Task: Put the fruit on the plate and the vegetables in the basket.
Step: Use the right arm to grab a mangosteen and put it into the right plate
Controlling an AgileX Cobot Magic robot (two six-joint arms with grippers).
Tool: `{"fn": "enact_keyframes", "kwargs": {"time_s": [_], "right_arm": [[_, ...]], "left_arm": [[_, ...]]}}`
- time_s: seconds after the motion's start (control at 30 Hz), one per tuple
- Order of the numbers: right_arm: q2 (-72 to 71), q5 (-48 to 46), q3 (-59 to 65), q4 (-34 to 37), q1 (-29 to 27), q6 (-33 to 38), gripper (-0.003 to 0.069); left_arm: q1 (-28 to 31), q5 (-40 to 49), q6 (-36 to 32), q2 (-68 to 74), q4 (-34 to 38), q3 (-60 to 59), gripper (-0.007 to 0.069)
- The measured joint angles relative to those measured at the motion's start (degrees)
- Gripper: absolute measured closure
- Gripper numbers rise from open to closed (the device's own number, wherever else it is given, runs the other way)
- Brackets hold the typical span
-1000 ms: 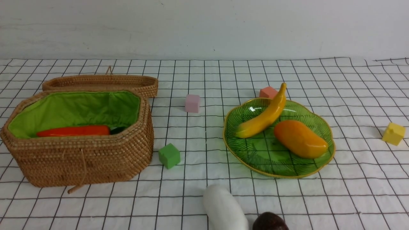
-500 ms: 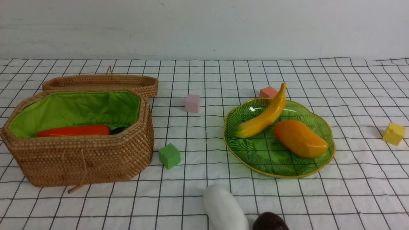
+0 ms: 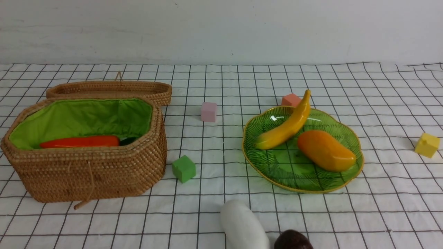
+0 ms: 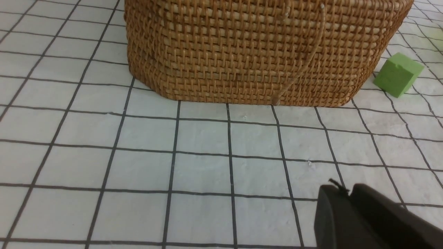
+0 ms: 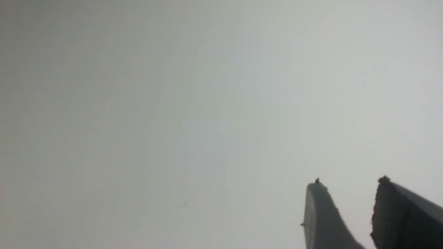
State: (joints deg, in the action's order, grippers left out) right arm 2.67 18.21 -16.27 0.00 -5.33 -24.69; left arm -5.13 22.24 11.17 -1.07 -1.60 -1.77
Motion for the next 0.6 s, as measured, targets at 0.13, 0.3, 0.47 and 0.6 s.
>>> {"fn": "enact_keyframes", "kwargs": {"time_s": [0.13, 0.3, 0.47, 0.6], "right_arm": [[10.7, -23.8, -21.9, -5.8, 0.0, -5.7, 0.0416], [27.7, -51.3, -40.2, -12.5, 0.0, -1.8, 0.0416], [40.8, -58.9, -41.7, -12.8, 2.6, 5.6, 0.0416], [50.8, -66.5, -41.4, -3.8, 10.9, 12.7, 0.0416]], "left_arm": [[0.0, 0.0, 0.0, 0.0, 0.0, 0.0, 0.0568], [0.0, 0.0, -0.1, 0.0, 0.0, 0.0, 0.0568], [0.0, 0.0, -0.1, 0.0, 0.0, 0.0, 0.0564], [0.0, 0.0, -0.1, 0.0, 0.0, 0.0, 0.0560]]}}
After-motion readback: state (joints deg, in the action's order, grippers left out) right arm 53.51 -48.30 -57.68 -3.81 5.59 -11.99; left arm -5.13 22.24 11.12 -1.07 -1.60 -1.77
